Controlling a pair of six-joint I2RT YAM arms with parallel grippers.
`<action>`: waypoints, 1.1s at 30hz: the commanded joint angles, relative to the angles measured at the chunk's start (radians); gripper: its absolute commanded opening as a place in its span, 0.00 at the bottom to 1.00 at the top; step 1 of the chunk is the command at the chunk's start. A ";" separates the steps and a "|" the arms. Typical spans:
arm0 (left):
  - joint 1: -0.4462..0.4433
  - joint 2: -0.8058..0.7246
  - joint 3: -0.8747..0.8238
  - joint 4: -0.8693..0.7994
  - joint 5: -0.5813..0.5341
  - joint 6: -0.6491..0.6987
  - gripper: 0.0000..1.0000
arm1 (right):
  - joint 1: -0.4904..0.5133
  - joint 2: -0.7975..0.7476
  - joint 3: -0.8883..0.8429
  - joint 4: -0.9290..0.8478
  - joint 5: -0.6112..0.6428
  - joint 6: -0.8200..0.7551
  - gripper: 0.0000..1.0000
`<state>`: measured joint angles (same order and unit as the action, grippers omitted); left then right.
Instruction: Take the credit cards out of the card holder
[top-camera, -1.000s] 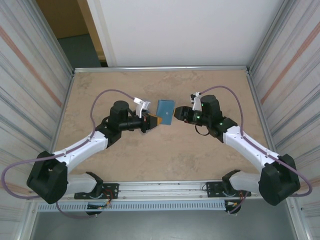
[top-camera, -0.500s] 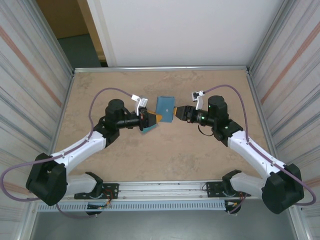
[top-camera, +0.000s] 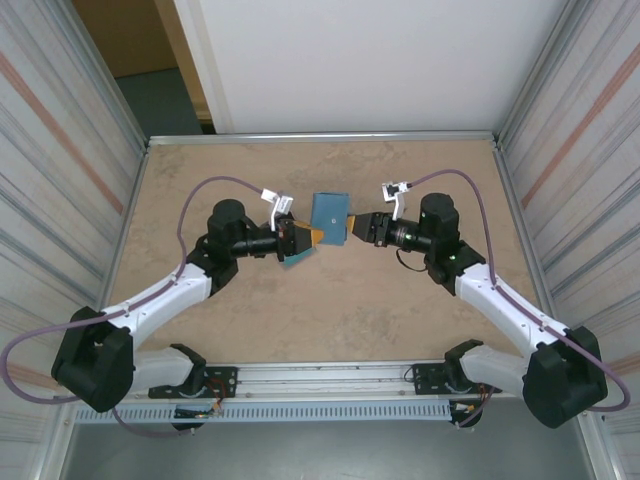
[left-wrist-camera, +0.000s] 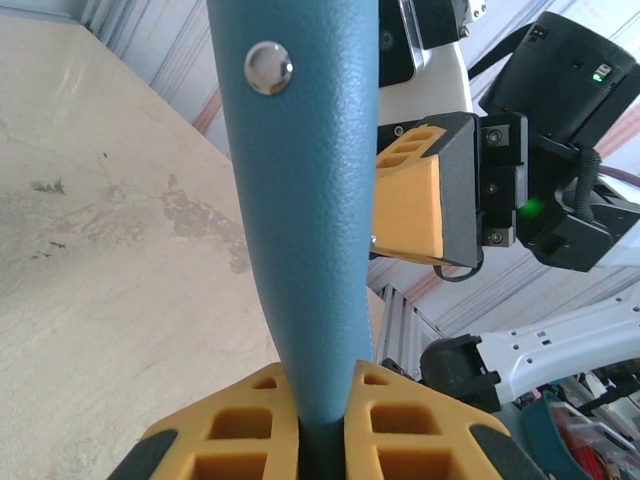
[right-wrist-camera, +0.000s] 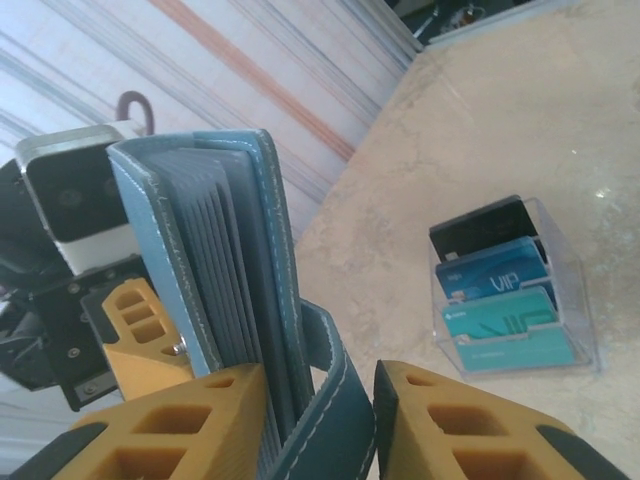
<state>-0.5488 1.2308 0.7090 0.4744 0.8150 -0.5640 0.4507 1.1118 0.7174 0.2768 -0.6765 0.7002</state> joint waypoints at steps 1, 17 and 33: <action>-0.011 -0.029 0.012 0.125 0.055 -0.017 0.00 | 0.027 0.010 -0.020 0.107 -0.163 0.018 0.35; -0.012 -0.002 0.025 0.125 0.055 -0.033 0.00 | 0.079 0.058 -0.003 0.286 -0.299 0.041 0.12; -0.041 0.039 0.062 -0.022 -0.055 0.003 0.60 | 0.083 -0.048 0.010 -0.007 0.006 -0.047 0.00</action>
<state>-0.5797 1.2606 0.7334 0.4698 0.7948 -0.5770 0.5282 1.1084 0.7101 0.3286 -0.7338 0.6899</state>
